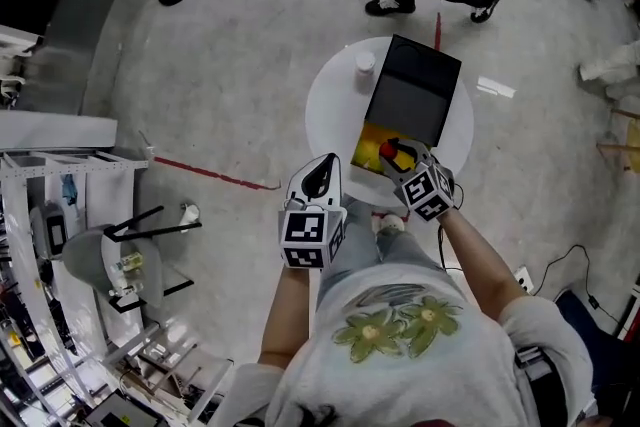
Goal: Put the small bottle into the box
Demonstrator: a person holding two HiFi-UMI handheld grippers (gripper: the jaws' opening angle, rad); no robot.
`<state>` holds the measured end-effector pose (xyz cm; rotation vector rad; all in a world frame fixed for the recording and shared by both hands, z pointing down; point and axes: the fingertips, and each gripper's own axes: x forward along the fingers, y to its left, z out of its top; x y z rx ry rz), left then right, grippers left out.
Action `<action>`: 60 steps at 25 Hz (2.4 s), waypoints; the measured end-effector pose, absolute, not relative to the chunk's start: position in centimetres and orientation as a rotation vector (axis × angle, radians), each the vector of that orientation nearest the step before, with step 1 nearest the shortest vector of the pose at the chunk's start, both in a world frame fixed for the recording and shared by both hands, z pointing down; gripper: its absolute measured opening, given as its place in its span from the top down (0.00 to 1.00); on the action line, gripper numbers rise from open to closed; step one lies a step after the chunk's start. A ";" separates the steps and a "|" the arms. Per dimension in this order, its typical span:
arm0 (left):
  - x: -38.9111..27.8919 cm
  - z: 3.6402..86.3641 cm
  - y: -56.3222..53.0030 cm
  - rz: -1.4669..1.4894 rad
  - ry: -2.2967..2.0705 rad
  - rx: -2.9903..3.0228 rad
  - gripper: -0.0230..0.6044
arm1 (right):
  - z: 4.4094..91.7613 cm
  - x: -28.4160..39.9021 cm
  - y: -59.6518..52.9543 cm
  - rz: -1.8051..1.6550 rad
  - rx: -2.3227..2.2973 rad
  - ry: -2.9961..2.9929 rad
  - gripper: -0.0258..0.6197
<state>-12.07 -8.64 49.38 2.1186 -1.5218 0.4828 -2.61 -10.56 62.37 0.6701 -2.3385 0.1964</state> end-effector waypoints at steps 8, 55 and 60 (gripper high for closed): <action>-12.4 48.0 -8.8 0.459 -1.568 2.115 0.96 | 64.1 -2.6 -10.7 0.174 0.653 -2.305 0.75; -11.4 47.0 -8.6 0.442 -1.617 2.107 0.96 | 55.5 -0.2 -10.9 0.225 0.834 -2.457 0.75; -10.3 46.0 -8.7 0.427 -1.605 2.140 0.96 | 52.0 0.2 -10.7 0.208 0.914 -2.468 0.79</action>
